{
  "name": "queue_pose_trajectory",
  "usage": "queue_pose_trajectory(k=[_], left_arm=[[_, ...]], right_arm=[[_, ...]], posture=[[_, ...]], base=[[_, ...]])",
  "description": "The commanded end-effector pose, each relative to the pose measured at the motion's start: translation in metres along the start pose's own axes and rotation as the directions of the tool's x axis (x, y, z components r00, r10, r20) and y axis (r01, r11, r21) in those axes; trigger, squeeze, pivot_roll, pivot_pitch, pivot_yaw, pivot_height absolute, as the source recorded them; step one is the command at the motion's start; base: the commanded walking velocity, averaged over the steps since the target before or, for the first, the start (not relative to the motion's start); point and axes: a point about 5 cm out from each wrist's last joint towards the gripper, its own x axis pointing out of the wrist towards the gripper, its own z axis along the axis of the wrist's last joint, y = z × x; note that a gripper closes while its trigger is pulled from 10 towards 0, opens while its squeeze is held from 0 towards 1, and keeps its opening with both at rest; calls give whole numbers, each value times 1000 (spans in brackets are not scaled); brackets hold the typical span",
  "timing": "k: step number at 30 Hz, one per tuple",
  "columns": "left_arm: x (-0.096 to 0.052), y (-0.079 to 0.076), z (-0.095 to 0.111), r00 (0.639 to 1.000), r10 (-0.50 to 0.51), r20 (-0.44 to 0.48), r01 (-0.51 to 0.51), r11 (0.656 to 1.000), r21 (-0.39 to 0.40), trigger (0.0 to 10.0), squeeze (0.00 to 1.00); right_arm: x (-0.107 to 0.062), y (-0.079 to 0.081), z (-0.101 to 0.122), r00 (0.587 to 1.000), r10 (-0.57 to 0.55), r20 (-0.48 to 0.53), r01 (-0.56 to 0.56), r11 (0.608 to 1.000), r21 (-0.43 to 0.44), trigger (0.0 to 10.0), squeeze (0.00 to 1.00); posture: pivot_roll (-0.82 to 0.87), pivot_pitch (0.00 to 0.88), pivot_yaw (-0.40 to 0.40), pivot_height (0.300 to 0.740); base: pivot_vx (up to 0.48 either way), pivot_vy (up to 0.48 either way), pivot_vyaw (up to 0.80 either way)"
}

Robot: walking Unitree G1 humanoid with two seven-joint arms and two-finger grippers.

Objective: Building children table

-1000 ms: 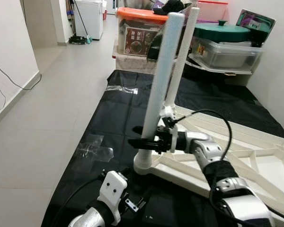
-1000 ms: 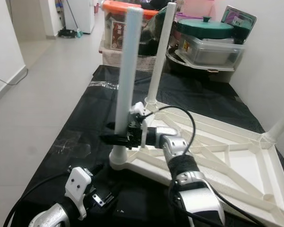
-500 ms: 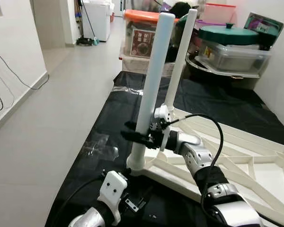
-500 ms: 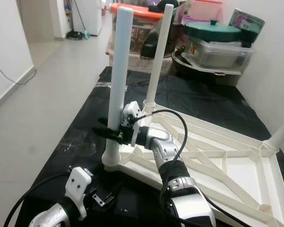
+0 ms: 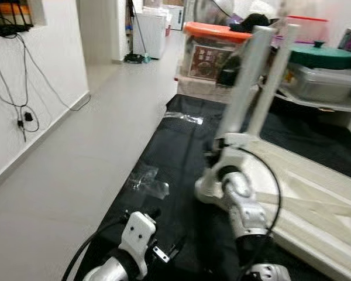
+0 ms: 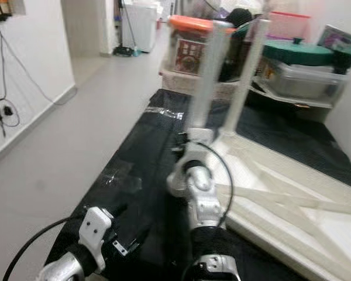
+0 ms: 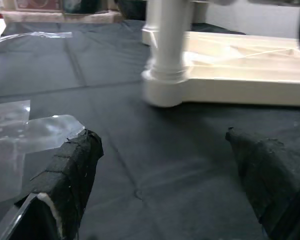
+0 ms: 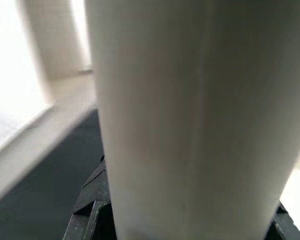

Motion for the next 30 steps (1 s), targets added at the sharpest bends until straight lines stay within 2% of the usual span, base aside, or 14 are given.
queue_pose_trajectory(k=[1,5,6,8,9,10,13,14,16,19,22,26,28,30], left_arm=[[1,-2,-1,1000,-14,-8,14,1000,3,10000,0],[1,-2,-1,1000,-13,-8,13,1000,4,10000,0],[1,-2,-1,1000,-13,-8,13,1000,3,10000,0],[1,-2,-1,1000,-13,-8,13,1000,3,10000,0],[1,-2,-1,1000,-13,-8,13,1000,2,10000,0],[1,-2,-1,1000,-13,-9,13,1000,1,10000,0],[1,-2,-1,1000,-14,-9,14,1000,0,10000,0],[1,-2,-1,1000,-13,-10,13,1000,-1,10000,0],[1,-2,-1,1000,-13,-10,13,1000,-2,10000,0],[1,-3,-2,1000,-13,-11,13,1000,-3,10000,0],[1,-3,-2,1000,-14,-12,14,1000,-3,10000,0],[1,-3,-3,1000,-11,-16,11,1000,-4,10000,0],[1,-3,-3,1000,-11,-16,11,1000,-4,10000,0],[2,-3,-3,1000,-9,-17,9,1000,-4,10000,0]], right_arm=[[-17,11,-31,990,-55,-129,67,994,91,0,0],[-17,19,-30,993,-45,-110,56,993,101,0,0],[-15,26,-29,995,14,-97,-2,993,121,4627,0],[-15,26,-29,995,14,-97,-2,993,121,4627,0],[-14,37,-27,992,113,-60,-104,985,141,10000,0],[-14,46,-26,976,214,-31,-208,967,148,10000,1000],[-13,53,-23,948,319,8,-317,938,142,10000,1000],[-8,56,-21,889,458,25,-455,874,170,10000,0],[-5,57,-15,779,626,20,-617,762,196,10000,0],[-6,56,-13,734,679,6,-665,718,202,10000,0],[-2,33,-8,469,877,-108,-868,480,125,10000,0],[-1,25,-3,314,935,-164,-938,332,99,10000,0],[-1,25,-3,314,935,-164,-938,332,99,10000,0],[-3,28,2,114,973,-201,-984,139,112,10000,0]], posture=[[237,0,-122,740],[236,0,-121,740],[235,0,-122,740],[235,0,-122,740],[234,0,-122,740],[236,0,-122,740],[236,0,-122,740],[236,0,-122,740],[234,0,-120,740],[234,0,-120,740],[239,0,-125,740],[236,0,-126,740],[236,0,-126,740],[252,0,-134,740]], base=[[0,0,0],[0,0,0],[0,0,0],[0,0,0],[0,0,0],[0,0,0],[0,0,0],[0,0,0],[0,0,0],[0,0,0],[0,0,0],[0,0,0],[0,0,0],[0,0,0]])
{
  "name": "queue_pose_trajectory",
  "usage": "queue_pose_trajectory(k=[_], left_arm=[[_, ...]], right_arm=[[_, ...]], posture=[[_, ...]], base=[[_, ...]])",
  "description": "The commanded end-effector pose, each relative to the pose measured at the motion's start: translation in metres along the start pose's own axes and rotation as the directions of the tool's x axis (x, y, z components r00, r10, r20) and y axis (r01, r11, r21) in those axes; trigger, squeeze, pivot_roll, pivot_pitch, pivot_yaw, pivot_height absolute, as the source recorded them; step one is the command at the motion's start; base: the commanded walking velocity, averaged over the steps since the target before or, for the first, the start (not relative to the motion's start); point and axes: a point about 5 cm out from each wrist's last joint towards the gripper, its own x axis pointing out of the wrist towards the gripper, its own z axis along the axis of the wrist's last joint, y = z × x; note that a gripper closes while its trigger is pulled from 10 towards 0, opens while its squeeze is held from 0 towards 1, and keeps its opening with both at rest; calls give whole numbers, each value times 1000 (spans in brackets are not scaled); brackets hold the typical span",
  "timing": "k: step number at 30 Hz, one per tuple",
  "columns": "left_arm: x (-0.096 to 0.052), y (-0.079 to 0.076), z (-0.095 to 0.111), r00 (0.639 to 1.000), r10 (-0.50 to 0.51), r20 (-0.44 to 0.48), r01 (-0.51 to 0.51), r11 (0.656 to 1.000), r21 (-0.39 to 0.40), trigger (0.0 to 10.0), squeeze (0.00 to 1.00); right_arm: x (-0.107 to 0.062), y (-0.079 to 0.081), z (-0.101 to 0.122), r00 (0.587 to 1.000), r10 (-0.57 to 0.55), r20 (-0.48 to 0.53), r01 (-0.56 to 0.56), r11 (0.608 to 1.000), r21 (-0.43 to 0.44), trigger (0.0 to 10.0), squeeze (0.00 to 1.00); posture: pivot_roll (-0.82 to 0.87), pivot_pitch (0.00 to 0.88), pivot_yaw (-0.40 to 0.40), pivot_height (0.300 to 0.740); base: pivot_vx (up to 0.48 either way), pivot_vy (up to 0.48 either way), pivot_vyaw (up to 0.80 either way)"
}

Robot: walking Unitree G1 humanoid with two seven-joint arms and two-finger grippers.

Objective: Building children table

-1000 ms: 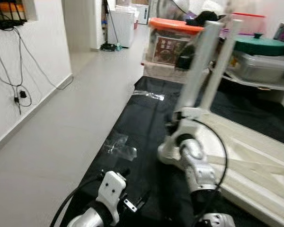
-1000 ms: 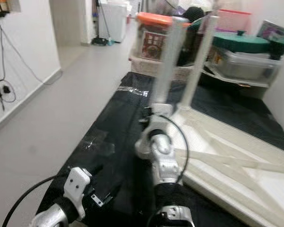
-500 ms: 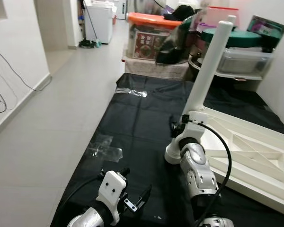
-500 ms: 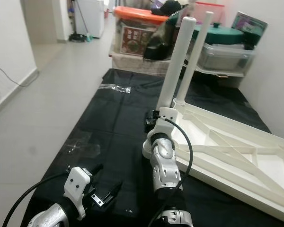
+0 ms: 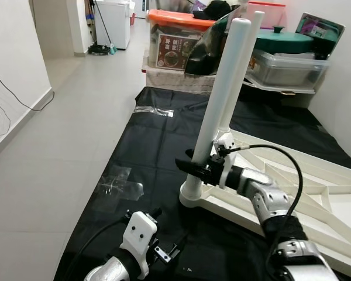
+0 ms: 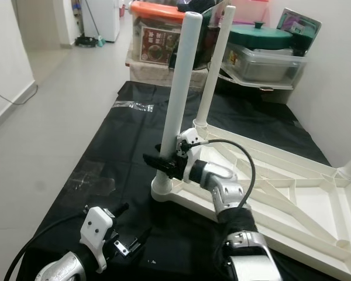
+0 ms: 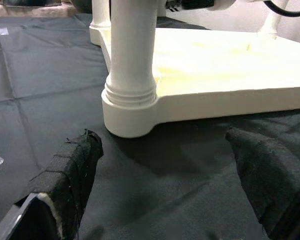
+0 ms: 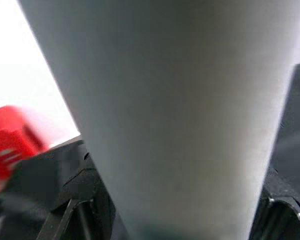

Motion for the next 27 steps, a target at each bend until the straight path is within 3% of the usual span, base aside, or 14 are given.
queue_pose_trajectory(k=[1,4,8,11,13,14,17,22,23,24,27], left_arm=[[0,-2,-4,1000,-1,-20,1,1000,-4,10000,0],[-1,-2,-4,1000,2,-20,-2,1000,-4,10000,0],[-1,-2,-4,1000,2,-19,-2,1000,-4,10000,0],[-2,-3,-5,1000,-1,-21,1,1000,-7,10000,0],[-2,-3,-5,1000,-1,-21,1,1000,-7,10000,0],[-2,-3,-5,1000,-3,-22,2,1000,-8,10000,0],[-2,-3,-5,1000,-4,-23,4,1000,-8,10000,0],[-1,-3,-5,1000,-6,-23,6,1000,-9,10000,0],[-1,-3,-5,1000,-6,-23,6,1000,-8,10000,0],[-1,-3,-4,1000,-6,-23,6,1000,-8,10000,0],[-1,-3,-4,1000,-6,-23,6,1000,-8,10000,0]], right_arm=[[14,11,3,977,207,-42,-208,978,-7,10000,0],[21,14,8,956,288,-55,-289,957,-10,10000,0],[24,16,9,948,314,-58,-315,949,-10,10000,0],[34,28,8,908,416,-56,-417,909,0,10000,0],[34,28,8,908,416,-56,-417,909,0,10000,0],[37,30,6,904,425,-47,-425,905,4,0,0],[38,32,2,902,429,-39,-430,903,1,0,0],[41,31,-7,941,338,-26,-339,941,-14,0,0],[43,24,-13,984,178,-15,-178,984,-23,0,0],[44,19,-17,998,61,-8,-61,998,-26,0,0],[44,16,-18,1000,-6,-3,6,1000,-27,0,0]], posture=[[256,0,-136,740],[256,0,-138,740],[256,0,-138,740],[259,0,-140,740],[259,0,-140,740],[259,0,-139,740],[257,0,-137,740],[254,0,-135,740],[251,0,-136,740],[251,0,-136,740],[251,0,-136,740]], base=[[0,0,0],[0,0,0],[0,0,0],[0,0,0],[0,0,0],[0,0,0],[0,0,0],[0,0,0],[0,0,0],[0,0,0],[0,0,0]])
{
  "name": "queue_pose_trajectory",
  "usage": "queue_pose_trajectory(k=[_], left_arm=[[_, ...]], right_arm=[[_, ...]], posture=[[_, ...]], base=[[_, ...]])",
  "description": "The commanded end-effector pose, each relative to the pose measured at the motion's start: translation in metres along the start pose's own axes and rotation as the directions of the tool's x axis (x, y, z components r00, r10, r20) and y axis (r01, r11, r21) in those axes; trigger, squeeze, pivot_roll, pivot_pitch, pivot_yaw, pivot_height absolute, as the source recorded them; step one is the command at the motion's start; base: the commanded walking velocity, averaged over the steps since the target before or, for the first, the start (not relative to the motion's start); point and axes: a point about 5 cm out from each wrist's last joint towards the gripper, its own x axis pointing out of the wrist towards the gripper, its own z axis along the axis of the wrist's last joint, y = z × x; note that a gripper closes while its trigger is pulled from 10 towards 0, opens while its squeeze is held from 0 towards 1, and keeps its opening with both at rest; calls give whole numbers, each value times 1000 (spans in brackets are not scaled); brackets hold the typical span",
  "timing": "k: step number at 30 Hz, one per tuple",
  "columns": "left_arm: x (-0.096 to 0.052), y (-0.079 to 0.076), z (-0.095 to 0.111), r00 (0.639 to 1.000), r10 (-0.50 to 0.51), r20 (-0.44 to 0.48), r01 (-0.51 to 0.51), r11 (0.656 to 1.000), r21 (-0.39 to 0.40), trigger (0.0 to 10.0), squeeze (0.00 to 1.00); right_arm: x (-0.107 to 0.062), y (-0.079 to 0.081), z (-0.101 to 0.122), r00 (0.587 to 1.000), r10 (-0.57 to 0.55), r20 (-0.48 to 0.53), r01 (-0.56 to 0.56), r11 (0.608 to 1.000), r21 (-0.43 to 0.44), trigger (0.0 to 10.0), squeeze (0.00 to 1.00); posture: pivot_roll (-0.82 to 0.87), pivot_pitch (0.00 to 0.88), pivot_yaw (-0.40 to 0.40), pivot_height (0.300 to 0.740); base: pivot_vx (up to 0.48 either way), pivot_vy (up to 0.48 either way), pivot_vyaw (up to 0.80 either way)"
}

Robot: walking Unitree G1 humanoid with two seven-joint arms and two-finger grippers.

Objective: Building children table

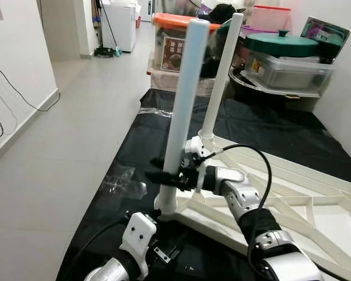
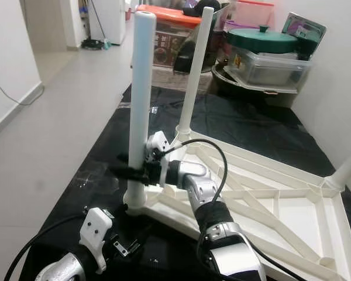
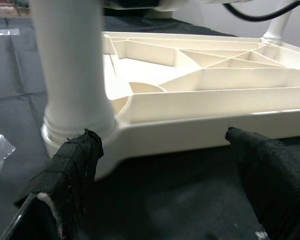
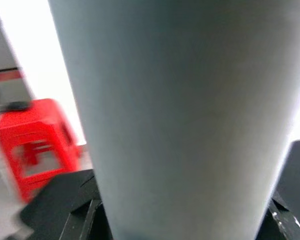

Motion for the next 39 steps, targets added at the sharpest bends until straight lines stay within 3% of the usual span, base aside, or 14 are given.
queue_pose_trajectory(k=[1,3,5,6,9,16,19,20,21,26,27,32,35,39], left_arm=[[-1,-1,-3,1000,-3,-18,2,1000,-3,10000,0],[-1,-1,-3,1000,-3,-18,2,1000,-3,10000,0],[-1,0,-3,1000,-5,-18,5,1000,-4,10000,0],[-1,0,-3,1000,-5,-18,5,1000,-4,10000,0],[-1,1,-2,1000,-6,-19,6,1000,-3,10000,0],[-1,1,-2,1000,-1,-16,1,1000,-2,10000,0],[-1,1,-2,1000,0,-16,0,1000,-1,10000,0],[-1,1,-2,1000,1,-16,-1,1000,-1,10000,0],[-1,1,-2,1000,1,-16,-1,1000,-1,10000,0],[-1,0,-2,1000,0,-17,0,1000,-4,10000,0],[-1,0,-2,1000,-1,-17,1,1000,-5,10000,0],[1,0,-2,1000,-3,-18,3,1000,-6,10000,0],[1,1,-2,1000,-3,-17,3,1000,-4,10000,0],[1,1,-2,1000,-4,-17,4,1000,-4,10000,0]], right_arm=[[-15,-19,-17,935,-353,-33,355,932,76,0,0],[-15,-19,-17,935,-353,-33,355,932,76,0,0],[-44,-35,-24,611,-791,-29,788,603,126,0,0],[-44,-35,-24,611,-791,-29,788,603,126,0,0],[-64,-17,-29,233,-972,-27,959,225,173,0,0],[-50,-2,-37,161,-986,-45,963,147,224,0,0],[-40,0,-36,200,-979,-42,959,187,214,0,0],[-34,1,-34,227,-973,-35,953,214,212,10000,0],[-31,3,-32,242,-970,-31,950,230,211,10000,1000],[-26,2,-24,318,-948,26,924,316,214,10000,1000],[-28,-2,-19,362,-929,72,908,369,198,10000,0],[-38,-24,-7,572,-805,156,788,593,168,10000,0],[-47,-32,2,842,-527,114,508,846,163,10000,0],[-52,-30,8,957,-289,40,282,951,128,10000,0]], posture=[[240,0,-127,740],[240,0,-127,740],[233,0,-122,740],[233,0,-122,740],[238,0,-126,740],[243,0,-130,740],[243,0,-130,740],[242,0,-130,740],[242,0,-130,740],[238,0,-128,740],[236,0,-127,740],[240,0,-129,740],[239,0,-129,740],[241,0,-128,740]], base=[[0,0,0],[0,0,0],[0,0,0],[0,0,0],[0,0,0],[0,0,0],[0,0,0],[0,0,0],[0,0,0],[0,0,0],[0,0,0],[0,0,0],[0,0,0],[0,0,0]])
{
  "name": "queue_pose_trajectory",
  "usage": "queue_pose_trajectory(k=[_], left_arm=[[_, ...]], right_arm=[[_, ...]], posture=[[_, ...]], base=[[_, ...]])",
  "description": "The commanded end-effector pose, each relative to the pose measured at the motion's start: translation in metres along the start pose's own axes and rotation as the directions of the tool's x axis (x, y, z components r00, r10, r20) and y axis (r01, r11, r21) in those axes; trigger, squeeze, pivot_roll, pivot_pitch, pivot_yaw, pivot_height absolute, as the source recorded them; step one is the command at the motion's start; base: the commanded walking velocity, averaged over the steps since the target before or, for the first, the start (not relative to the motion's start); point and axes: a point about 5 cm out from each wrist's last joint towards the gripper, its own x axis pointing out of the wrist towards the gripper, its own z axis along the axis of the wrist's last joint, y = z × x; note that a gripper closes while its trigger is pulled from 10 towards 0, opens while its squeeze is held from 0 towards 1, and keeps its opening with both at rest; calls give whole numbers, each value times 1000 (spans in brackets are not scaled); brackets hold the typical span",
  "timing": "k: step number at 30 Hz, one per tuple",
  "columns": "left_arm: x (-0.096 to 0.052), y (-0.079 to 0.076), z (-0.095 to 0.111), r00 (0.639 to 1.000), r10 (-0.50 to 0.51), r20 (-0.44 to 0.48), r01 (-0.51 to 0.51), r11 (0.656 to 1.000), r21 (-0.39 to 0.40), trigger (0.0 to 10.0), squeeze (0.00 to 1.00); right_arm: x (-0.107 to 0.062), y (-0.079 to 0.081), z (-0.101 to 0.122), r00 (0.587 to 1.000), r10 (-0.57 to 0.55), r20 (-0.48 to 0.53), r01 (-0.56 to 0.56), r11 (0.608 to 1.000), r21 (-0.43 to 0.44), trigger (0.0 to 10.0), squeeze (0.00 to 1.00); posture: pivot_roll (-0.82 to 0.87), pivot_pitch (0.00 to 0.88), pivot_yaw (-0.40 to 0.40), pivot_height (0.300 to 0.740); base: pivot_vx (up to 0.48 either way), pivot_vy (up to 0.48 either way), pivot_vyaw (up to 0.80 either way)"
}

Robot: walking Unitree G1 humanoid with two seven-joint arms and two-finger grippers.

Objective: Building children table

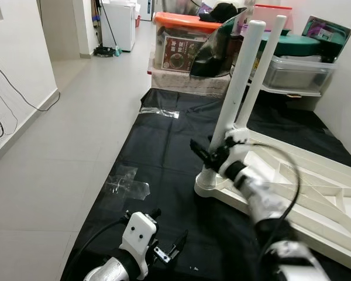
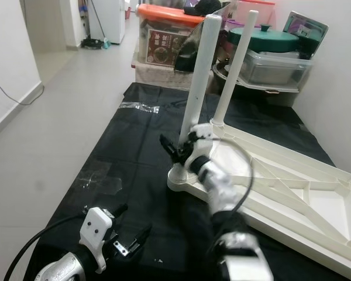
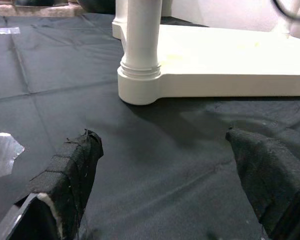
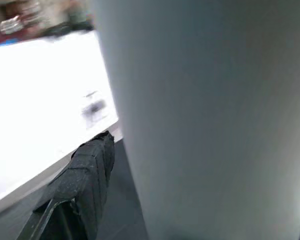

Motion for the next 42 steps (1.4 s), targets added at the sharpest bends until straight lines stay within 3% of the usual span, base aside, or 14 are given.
queue_pose_trajectory(k=[1,8,11,14,15,24,28,30,35,36,38,40,41,42], left_arm=[[1,-1,-3,1000,-8,-17,7,1000,-8,10000,0],[1,-1,-3,1000,-6,-18,6,1000,-6,10000,0],[0,-1,-3,1000,0,-18,0,1000,-3,10000,0],[0,-2,-3,1000,1,-18,-1,1000,-3,10000,0],[-1,-2,-3,1000,1,-19,-1,1000,-3,10000,0],[-1,-3,-3,1000,0,-19,0,1000,-7,10000,0],[-1,-3,-4,1000,-2,-20,2,1000,-9,10000,0],[-1,-2,-4,1000,-3,-20,2,1000,-10,10000,0],[-2,-2,-4,1000,-5,-21,4,1000,-12,10000,0],[-2,-2,-5,1000,-8,-23,8,1000,-14,10000,0],[-2,-2,-5,1000,-8,-23,8,1000,-14,10000,0],[-2,-2,-6,1000,-11,-26,11,1000,-16,10000,0],[-2,-2,-6,1000,-11,-26,11,1000,-16,10000,0],[-2,-2,-6,1000,-11,-26,11,1000,-16,10000,0]], right_arm=[[8,13,-8,981,180,-67,-178,983,35,10000,0],[10,16,-7,924,357,-136,-359,933,13,10000,0],[15,30,-9,797,561,-222,-568,822,38,10000,0],[18,35,-9,758,607,-240,-616,786,44,10000,0],[21,39,-10,748,617,-245,-629,776,33,0,0],[28,47,-21,796,574,-191,-590,807,-30,0,0],[34,42,-23,910,391,-135,-402,914,-62,0,0],[38,29,-25,994,77,-82,-85,992,-90,0,0],[33,17,-26,981,-189,-33,186,980,-72,0,0],[22,8,-30,909,-418,-7,417,908,-51,0,0],[22,8,-30,909,-418,-7,417,908,-51,0,0],[-4,4,-37,674,-738,21,739,674,-12,0,0],[-11,7,-40,596,-802,29,802,597,5,0,0],[-11,7,-40,596,-802,29,802,597,5,0,0]], posture=[[241,0,-128,740],[254,0,-133,740],[266,0,-141,740],[267,0,-141,740],[267,0,-142,740],[262,0,-142,740],[256,0,-141,740],[245,0,-131,740],[235,0,-123,740],[232,0,-120,740],[232,0,-120,740],[235,0,-123,740],[235,0,-122,740],[235,0,-122,740]], base=[[0,0,0],[0,0,0],[0,0,0],[0,0,0],[0,0,0],[0,0,0],[0,0,0],[0,0,0],[0,0,0],[0,0,0],[0,0,0],[0,0,0],[0,0,0],[0,0,0]])
